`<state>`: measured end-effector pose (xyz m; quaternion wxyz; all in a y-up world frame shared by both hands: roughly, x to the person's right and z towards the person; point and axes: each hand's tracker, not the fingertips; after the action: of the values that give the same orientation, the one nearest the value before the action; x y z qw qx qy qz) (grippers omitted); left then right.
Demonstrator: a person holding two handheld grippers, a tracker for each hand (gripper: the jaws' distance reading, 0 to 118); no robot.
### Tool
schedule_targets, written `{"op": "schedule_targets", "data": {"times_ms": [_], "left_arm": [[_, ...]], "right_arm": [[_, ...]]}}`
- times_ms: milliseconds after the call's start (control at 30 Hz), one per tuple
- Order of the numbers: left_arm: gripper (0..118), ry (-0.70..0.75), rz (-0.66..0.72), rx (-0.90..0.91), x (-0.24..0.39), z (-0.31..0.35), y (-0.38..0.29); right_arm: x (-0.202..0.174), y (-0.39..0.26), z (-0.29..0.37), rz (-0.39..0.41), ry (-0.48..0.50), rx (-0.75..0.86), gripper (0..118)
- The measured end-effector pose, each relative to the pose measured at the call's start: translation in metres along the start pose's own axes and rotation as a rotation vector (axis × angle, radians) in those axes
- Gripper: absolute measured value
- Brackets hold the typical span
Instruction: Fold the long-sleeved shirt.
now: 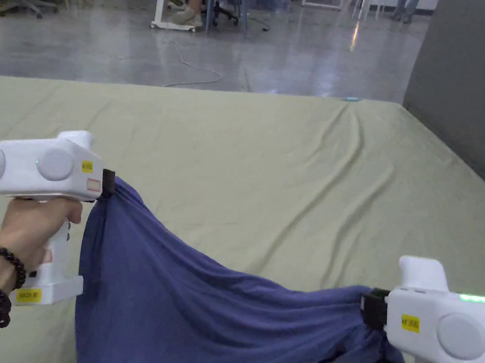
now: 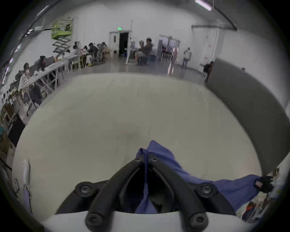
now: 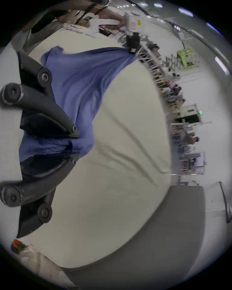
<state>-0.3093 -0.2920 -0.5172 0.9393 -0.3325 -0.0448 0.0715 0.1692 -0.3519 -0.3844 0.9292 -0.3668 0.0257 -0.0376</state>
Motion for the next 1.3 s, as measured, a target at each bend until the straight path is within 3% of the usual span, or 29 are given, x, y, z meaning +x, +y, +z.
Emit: {"op": "schedule_targets", "data": {"times_ms": [200,333,500,667,833,1000,1167,1300], "left_arm": [[0,-0.035,0.084,0.209,-0.011,0.104,0.064],[0,-0.035,0.093,0.291,-0.004,0.135,0.106],[0,-0.022,0.076,0.369,0.001,0.141,0.161],[0,-0.025,0.098,0.409,0.003,0.141,0.193],[0,-0.032,0.082,0.408,0.009,0.111,0.192],[0,-0.016,0.064,0.257,0.007,0.034,0.145],[0,-0.015,0.132,0.079,-0.003,-0.024,0.067],[0,-0.066,0.219,0.018,-0.014,-0.027,0.043]], "right_arm": [[-0.015,0.116,0.036,0.127,-0.050,0.168,14],[-0.023,0.195,0.039,0.151,-0.067,0.231,14],[-0.023,0.284,0.047,0.123,-0.102,0.292,14],[-0.017,0.324,0.062,0.081,-0.132,0.360,14],[-0.010,0.316,0.036,0.076,-0.133,0.345,14],[0.002,0.257,-0.045,0.070,-0.131,0.182,14],[0.013,0.186,-0.126,0.009,-0.127,-0.005,14],[0.017,0.152,-0.134,-0.002,-0.113,-0.034,14]]}}
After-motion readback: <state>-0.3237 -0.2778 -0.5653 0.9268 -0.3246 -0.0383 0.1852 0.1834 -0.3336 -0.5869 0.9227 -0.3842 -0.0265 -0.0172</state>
